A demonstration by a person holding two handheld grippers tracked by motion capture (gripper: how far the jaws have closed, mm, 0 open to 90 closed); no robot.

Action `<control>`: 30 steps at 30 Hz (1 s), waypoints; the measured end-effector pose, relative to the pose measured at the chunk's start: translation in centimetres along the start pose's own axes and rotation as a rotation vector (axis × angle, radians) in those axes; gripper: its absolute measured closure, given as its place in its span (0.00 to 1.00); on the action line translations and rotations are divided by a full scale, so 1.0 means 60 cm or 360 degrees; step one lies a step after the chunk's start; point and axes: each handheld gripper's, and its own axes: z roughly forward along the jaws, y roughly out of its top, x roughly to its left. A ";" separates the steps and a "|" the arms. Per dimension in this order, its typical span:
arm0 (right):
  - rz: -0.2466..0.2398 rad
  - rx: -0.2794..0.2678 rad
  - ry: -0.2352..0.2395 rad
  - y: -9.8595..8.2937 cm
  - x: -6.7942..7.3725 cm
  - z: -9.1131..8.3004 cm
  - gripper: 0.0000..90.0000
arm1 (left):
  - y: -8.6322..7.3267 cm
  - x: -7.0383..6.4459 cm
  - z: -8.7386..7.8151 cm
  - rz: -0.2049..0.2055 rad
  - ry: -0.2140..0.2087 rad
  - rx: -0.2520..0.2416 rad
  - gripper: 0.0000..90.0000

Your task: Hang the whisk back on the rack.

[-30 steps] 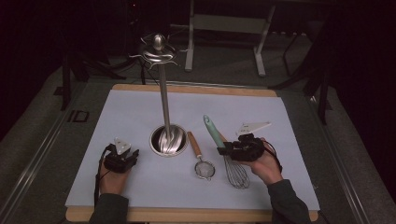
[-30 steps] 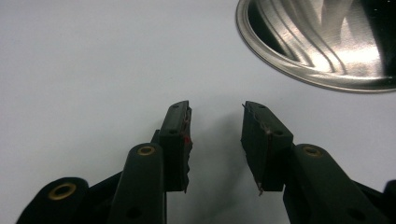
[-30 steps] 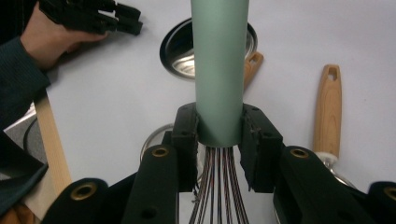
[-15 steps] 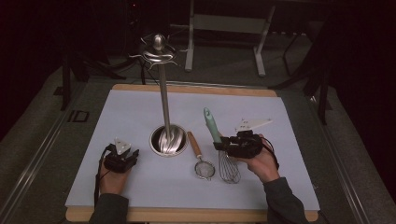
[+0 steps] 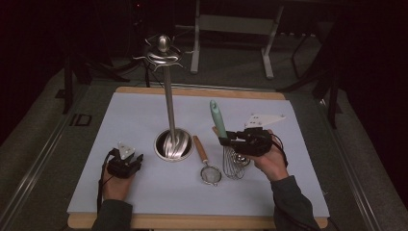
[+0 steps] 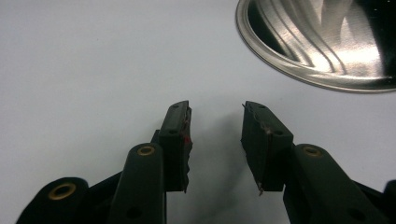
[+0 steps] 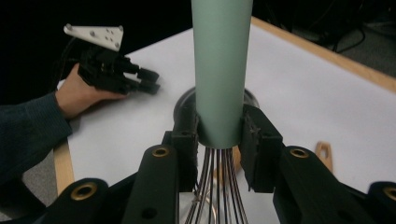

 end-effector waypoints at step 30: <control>-0.0204 -0.0186 0.0116 0.110 -0.001 -0.007 0.77 | 0.000 0.000 -0.001 -0.0002 -0.0005 -0.0004 0.69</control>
